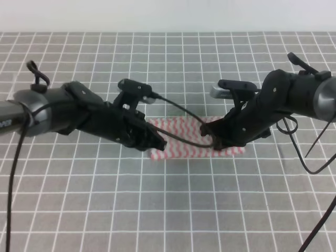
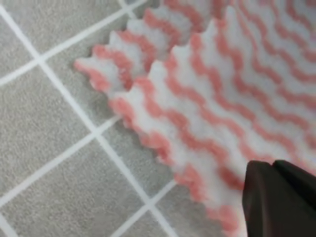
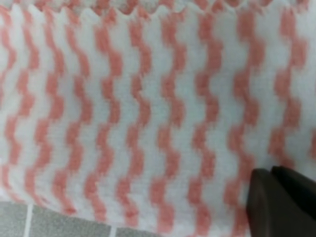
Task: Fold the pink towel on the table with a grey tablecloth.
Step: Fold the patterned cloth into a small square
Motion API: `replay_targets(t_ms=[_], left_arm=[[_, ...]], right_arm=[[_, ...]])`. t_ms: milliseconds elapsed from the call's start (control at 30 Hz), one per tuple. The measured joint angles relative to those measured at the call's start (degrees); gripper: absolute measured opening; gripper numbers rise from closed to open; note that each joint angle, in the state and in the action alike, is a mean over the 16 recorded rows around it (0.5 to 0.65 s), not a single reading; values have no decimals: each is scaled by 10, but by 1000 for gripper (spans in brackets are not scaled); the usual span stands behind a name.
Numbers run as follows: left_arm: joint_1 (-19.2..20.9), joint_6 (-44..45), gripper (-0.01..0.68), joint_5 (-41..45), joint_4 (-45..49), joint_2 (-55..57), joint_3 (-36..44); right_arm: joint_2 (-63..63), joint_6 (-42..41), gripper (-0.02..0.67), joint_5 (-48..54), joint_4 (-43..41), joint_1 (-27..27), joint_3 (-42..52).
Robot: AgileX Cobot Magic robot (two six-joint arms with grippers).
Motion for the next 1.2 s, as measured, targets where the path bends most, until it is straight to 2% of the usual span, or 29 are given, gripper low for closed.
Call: replay_targets(t_ms=[300,700,1200], left_arm=[[-5,14,0,23,-30,7,0],[-5,19,0,3,-23,37,-3],[4,-15,0,5,-10,-3,-22]], right_arm=[[2,0,-1,-4,1,0,0],[2,0,-1,-3,1,0,0],[2,1,-1,37,-7,-2,-29]])
